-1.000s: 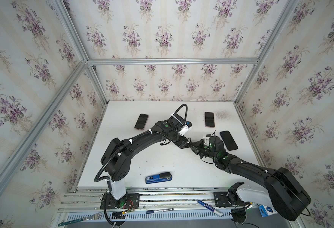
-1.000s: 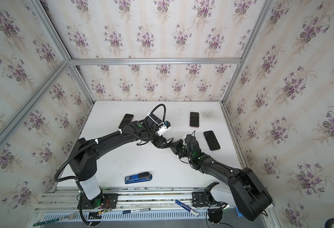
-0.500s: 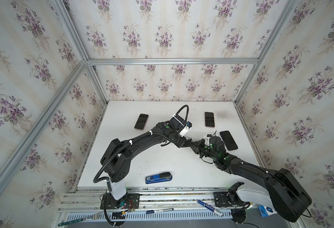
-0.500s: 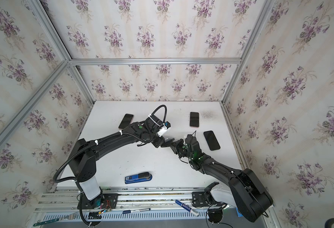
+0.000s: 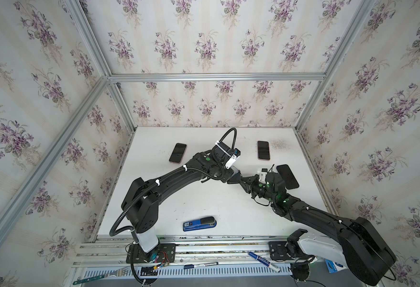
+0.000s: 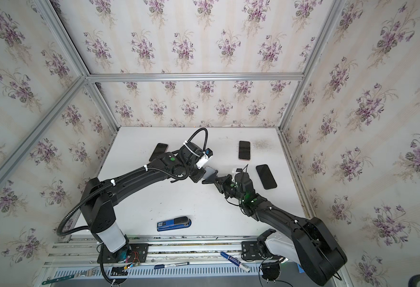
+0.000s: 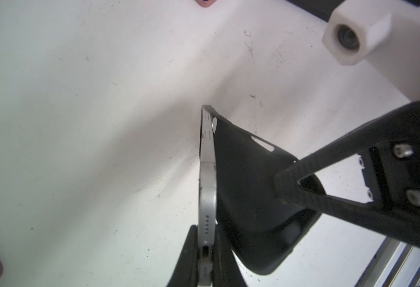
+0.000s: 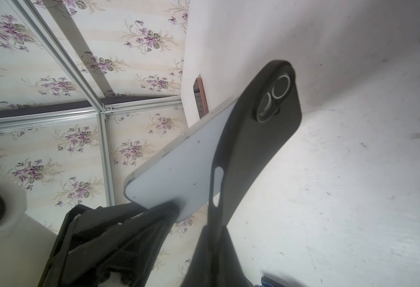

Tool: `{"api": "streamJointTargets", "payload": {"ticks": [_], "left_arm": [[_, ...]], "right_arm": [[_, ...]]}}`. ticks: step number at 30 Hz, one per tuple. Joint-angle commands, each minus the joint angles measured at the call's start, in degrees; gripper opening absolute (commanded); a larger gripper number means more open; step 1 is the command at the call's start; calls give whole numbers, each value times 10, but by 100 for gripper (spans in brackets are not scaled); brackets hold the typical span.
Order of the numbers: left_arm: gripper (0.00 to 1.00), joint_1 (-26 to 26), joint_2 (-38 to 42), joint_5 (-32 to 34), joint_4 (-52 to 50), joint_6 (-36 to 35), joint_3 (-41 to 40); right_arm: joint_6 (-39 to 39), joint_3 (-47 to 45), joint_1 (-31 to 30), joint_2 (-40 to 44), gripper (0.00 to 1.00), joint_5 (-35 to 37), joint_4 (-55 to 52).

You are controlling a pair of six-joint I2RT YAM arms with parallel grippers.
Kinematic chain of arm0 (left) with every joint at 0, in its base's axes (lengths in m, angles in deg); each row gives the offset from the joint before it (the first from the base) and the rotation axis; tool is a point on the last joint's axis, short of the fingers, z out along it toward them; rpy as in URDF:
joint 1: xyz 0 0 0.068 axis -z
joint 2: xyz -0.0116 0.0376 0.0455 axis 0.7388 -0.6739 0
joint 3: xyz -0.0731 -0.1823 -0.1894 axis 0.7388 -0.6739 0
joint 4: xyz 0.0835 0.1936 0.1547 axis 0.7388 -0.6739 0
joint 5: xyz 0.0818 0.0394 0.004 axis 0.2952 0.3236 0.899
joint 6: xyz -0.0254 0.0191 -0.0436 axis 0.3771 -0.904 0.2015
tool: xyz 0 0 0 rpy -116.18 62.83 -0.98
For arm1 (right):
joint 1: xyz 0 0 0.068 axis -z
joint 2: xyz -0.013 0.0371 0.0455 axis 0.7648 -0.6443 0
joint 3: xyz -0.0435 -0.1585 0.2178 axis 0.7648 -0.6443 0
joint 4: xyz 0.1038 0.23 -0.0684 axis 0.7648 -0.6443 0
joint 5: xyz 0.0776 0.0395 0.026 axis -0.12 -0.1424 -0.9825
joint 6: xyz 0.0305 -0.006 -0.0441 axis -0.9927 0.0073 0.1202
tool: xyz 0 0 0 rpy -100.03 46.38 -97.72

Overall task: Take the phone out of the phone case
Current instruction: Remove the phone case from the phone, then place the phone at the center of the table, then place the phone case at the center of the table.

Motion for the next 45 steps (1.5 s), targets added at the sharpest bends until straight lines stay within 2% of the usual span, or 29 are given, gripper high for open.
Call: {"api": "streamJointTargets", "payload": {"ticks": [1,8,17,23,33,35,42,45], "left_arm": [[8,-1,18,56,28,-18,7],[7,-3,46,108,28,-67,-2],[7,3,54,167,30,-133,-42],[8,20,44,194,57,-150,-84],[10,61,2,241,76,-178,-104],[12,66,0,241,81,-182,-115],[28,90,-8,241,94,-188,-143],[29,94,-16,238,94,-182,-147]], "right_arm": [[-10,0,0,14,0,7,-31],[-7,-1,0,37,0,13,-108],[0,7,15,59,0,62,-225],[4,16,24,8,0,62,-168],[0,46,25,-95,0,47,-67],[2,50,26,-103,0,43,-69],[6,48,33,-119,0,26,-65],[8,47,34,-124,0,19,-67]]}}
